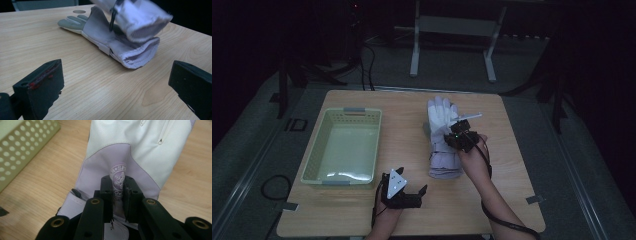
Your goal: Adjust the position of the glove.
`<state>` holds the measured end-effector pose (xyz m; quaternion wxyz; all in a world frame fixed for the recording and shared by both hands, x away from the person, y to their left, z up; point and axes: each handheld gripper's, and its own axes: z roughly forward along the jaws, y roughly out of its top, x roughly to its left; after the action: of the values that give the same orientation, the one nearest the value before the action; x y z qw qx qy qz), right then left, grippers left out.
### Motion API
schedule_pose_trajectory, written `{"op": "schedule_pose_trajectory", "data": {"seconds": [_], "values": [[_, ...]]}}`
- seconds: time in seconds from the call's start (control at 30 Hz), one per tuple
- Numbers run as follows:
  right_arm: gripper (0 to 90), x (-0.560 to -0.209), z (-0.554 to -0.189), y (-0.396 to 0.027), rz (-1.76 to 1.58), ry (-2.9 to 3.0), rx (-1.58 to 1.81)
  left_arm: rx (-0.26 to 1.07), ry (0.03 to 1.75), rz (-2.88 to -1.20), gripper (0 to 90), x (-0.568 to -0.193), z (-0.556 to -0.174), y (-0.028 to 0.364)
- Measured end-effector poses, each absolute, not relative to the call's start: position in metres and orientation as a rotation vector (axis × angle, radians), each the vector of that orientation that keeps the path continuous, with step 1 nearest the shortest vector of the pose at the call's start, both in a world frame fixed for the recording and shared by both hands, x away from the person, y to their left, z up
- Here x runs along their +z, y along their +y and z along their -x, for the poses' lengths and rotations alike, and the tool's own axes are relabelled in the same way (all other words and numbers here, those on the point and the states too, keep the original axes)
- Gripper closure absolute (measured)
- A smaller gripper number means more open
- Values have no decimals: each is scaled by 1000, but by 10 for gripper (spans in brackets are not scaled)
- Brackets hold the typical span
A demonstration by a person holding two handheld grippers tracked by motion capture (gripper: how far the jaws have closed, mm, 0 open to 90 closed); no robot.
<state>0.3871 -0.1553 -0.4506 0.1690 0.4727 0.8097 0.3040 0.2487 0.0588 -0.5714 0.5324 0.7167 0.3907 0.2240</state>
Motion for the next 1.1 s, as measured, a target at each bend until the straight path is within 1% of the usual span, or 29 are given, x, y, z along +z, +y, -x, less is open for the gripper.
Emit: {"op": "schedule_pose_trajectory", "data": {"seconds": [0.5,0.67,0.8,0.83,0.87,0.93,0.97,1.03,1.1], "values": [[782,-494,-399,-151,-1406,2337,748,534,928,-1712,2,-571,-249,59],[763,-500,-400,-151,-1406,2346,736,534,929,-1711,2,-571,-249,59],[680,-496,-400,-154,-1384,2350,763,529,932,-1705,2,-572,-249,59],[680,-496,-400,-154,-1384,2350,763,529,932,-1705,2,-572,-249,59],[577,-491,-399,-157,-1355,2353,784,521,937,-1702,2,-572,-249,60],[472,-485,-398,-163,-1317,2337,822,516,939,-1695,2,-572,-250,60],[463,-482,-397,-166,-1306,2323,835,512,941,-1692,2,-572,-250,61],[400,-476,-396,-172,-1313,2316,847,500,942,-1683,2,-572,-251,61],[364,-471,-394,-179,-1319,2300,880,484,938,-1682,2,-572,-252,62]]}}
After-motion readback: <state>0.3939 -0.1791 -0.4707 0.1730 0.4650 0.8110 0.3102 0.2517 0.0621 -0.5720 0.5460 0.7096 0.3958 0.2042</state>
